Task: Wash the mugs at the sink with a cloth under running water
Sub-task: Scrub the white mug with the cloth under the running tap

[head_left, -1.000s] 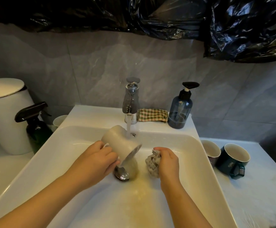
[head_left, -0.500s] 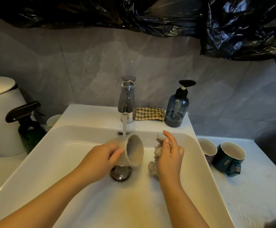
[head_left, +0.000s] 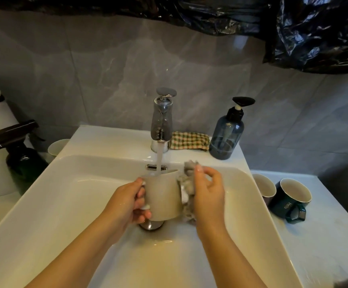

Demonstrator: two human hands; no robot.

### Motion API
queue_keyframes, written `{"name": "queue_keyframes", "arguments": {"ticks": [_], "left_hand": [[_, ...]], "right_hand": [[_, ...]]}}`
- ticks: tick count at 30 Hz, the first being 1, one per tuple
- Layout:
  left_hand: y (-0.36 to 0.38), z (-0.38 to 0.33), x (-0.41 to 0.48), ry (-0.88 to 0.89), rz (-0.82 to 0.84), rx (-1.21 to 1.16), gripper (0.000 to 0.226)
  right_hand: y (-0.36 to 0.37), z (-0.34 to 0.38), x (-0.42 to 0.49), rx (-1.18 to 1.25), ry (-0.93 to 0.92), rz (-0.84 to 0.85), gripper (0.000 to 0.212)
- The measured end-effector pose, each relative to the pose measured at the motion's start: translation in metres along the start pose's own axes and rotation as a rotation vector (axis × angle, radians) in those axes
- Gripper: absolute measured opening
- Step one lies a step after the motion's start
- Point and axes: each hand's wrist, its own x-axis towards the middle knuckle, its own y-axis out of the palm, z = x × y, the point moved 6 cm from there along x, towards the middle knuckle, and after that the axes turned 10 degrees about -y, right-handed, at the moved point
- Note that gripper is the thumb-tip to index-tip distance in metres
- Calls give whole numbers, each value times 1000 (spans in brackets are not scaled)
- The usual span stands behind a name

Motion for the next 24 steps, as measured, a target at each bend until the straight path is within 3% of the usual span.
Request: {"name": "queue_keyframes", "arguments": {"ticks": [2,4,7,9,11,13,16,17,19,22,24], "left_hand": [[-4,-3,-1,1,-25,-44,45],[-7,-5,-3,3,-35,-83,46],[-5,-7,-7,-11,-10,-121,47],[-1,-7,-9,-9,19,-129,48],[4,-7,-11,6,40,-132,52],[8,-6,-13,0,51,-141,62],[15,-7,-17,7,62,-109,63],[17,-8,-19,17,66,-80,59],[19,-10,-21,38,77,-27,50],[18,-6,-18,36,62,28,46],[19,-4,-19,32,60,24,45]], "right_hand": [[27,0,-6,-16,-72,221,27],[41,-1,-9,-139,-210,337,24],[44,6,-5,-377,-437,275,26],[43,-2,0,-362,-305,245,31],[49,-13,-2,-279,-157,328,30],[51,-23,-10,-343,-152,415,37],[57,-16,-25,-757,-453,481,53],[57,-13,-26,-783,-511,461,54],[52,-6,-15,-660,-502,392,48],[39,-18,4,-201,-147,229,25],[41,-26,0,-266,-128,248,34]]}}
